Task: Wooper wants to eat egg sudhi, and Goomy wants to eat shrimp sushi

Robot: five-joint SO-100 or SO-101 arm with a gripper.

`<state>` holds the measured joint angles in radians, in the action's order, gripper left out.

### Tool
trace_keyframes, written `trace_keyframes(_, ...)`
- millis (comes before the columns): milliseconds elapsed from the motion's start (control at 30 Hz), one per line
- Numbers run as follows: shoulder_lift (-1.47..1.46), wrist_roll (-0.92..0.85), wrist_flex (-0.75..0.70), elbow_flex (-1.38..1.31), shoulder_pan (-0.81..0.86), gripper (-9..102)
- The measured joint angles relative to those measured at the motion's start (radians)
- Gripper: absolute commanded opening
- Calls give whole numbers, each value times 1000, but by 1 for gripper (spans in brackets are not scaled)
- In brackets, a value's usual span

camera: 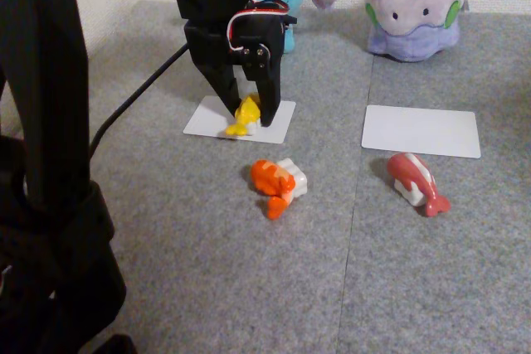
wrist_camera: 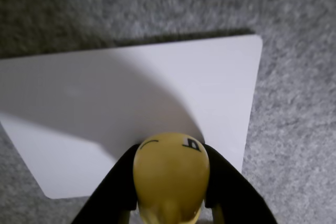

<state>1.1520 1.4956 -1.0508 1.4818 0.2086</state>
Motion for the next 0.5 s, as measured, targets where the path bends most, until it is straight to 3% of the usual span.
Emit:
trace_keyframes(333, 2, 0, 5, -2, 0, 37)
trace_keyframes(500, 74, -17, -21, -2, -12, 40)
